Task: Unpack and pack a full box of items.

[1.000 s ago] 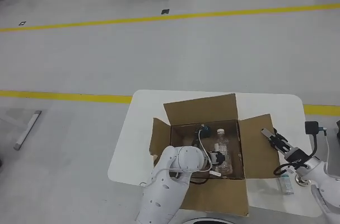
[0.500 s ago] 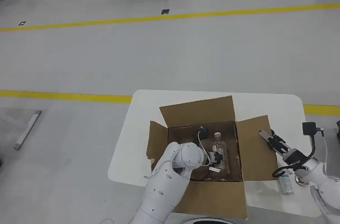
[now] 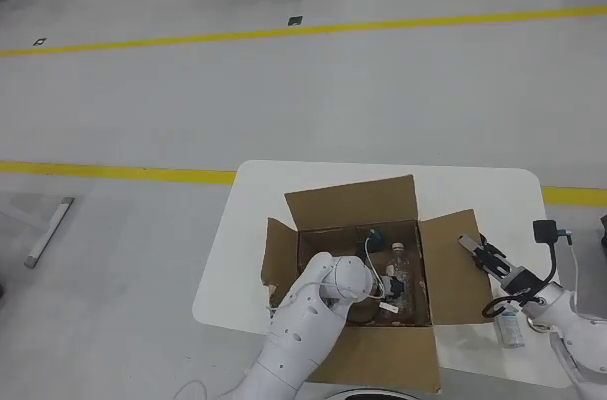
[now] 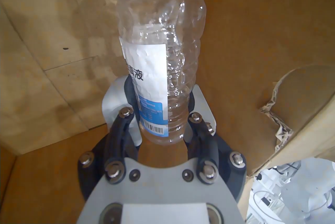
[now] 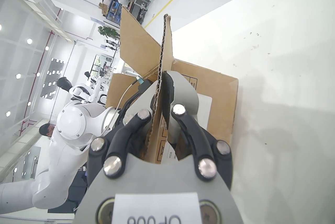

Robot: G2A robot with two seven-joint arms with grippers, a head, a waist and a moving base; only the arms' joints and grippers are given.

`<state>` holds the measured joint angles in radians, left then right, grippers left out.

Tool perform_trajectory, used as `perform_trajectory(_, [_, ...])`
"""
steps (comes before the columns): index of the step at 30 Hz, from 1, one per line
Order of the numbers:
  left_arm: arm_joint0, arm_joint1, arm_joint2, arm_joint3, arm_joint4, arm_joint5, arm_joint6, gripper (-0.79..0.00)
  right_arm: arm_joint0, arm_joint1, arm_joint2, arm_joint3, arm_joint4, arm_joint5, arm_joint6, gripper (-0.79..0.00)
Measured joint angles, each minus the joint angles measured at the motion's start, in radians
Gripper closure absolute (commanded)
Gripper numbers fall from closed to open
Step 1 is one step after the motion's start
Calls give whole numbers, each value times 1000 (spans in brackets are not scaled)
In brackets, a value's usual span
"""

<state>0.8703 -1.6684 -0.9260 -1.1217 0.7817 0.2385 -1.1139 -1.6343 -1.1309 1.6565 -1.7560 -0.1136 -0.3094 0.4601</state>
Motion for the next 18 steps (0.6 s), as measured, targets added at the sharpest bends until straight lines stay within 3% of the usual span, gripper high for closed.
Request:
perform_trajectory(9, [-20,-2,17,18,-19,-2,0,-785,7,1,-8,21,-23,9,-8,-3])
perform_trajectory(12, [-21,1,23,-11,5,3,-3,-785,6,2,-4,28,-33,17,-8,-311])
perform_trajectory(14, [-19,6,32,-46,38,4,-9,-785,6,3,3,28,-34,20,-7,-431])
perform_trajectory(15, [-17,8,37,-64,57,0,-11,-785,5,3,6,27,-34,21,-6,-665])
perform_trajectory(16, [-14,11,43,-81,79,-4,-14,-785,3,4,10,25,-35,23,-4,-754])
perform_trajectory(18, [-3,17,50,-123,126,-3,-25,-785,0,6,22,20,-43,27,2,-785])
